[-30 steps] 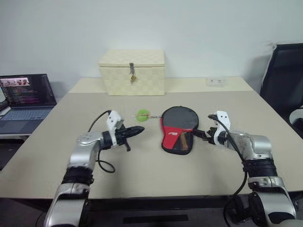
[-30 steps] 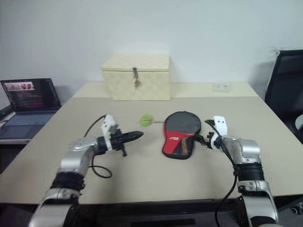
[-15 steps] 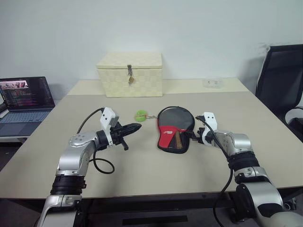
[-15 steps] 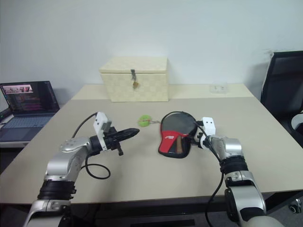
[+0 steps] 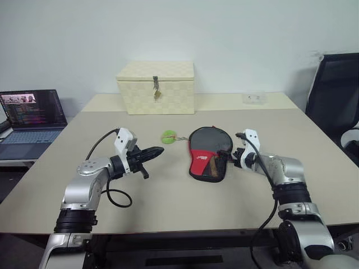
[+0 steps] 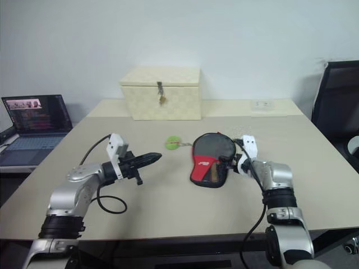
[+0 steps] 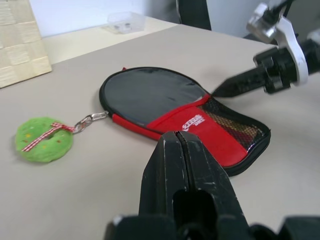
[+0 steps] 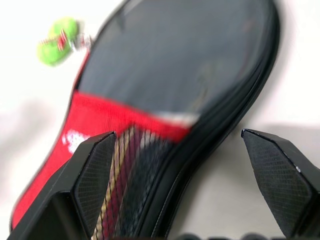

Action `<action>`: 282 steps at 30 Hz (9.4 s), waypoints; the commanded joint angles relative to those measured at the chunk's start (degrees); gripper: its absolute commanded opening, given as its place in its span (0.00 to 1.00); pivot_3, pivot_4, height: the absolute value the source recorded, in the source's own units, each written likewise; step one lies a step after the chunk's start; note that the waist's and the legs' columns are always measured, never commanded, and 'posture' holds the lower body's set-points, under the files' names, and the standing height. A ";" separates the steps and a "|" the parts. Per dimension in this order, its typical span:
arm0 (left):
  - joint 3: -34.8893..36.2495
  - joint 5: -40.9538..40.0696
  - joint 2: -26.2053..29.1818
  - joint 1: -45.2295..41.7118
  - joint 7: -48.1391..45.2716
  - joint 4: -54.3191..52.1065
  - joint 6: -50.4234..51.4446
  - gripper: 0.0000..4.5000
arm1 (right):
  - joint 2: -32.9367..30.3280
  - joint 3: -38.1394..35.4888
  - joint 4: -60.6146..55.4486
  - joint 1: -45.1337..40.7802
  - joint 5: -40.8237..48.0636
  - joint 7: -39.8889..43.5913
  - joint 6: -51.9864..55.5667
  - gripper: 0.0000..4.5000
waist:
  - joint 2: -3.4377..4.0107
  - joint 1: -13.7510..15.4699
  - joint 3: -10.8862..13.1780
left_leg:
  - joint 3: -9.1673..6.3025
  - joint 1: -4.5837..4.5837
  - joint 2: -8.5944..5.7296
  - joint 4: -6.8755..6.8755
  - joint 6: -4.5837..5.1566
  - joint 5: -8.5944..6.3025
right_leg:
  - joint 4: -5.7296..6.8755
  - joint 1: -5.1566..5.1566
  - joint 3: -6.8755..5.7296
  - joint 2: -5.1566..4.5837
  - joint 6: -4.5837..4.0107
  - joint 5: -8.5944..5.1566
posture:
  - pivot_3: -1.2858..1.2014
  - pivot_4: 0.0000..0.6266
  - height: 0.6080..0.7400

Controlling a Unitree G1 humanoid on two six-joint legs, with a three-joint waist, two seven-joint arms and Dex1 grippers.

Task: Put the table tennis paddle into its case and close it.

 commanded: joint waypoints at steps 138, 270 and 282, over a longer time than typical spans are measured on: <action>-6.61 24.06 -13.63 -34.11 22.01 64.94 -14.02 0.71 | 8.71 25.37 -27.72 13.54 -4.12 2.90 -0.36 1.00 | -0.26 0.99 -0.12 | -0.17 0.13 -0.04 -0.54 -0.02 0.01 | -0.04 -0.06 -0.31 0.02 -0.32 -0.30 | 0.52 0.24 1.00; -16.05 26.25 -17.71 -19.71 -14.59 50.53 -35.24 0.76 | -8.43 30.24 43.92 -16.24 -37.55 21.23 -59.54 0.01 | -0.44 -0.04 -0.43 | -0.15 1.13 -0.06 -0.55 -0.21 0.12 | 0.01 0.95 -0.23 0.00 -0.24 -0.31 | 0.52 0.24 1.00; -18.13 28.71 -20.34 -19.94 -11.35 56.55 -35.96 0.76 | -21.03 27.35 19.58 -1.35 -35.48 32.20 -51.88 0.01 | -0.29 1.74 -0.54 | -0.31 1.34 -0.15 -0.56 -0.20 0.12 | -0.14 1.36 -0.35 -0.03 -0.16 -0.36 | 0.52 0.24 1.00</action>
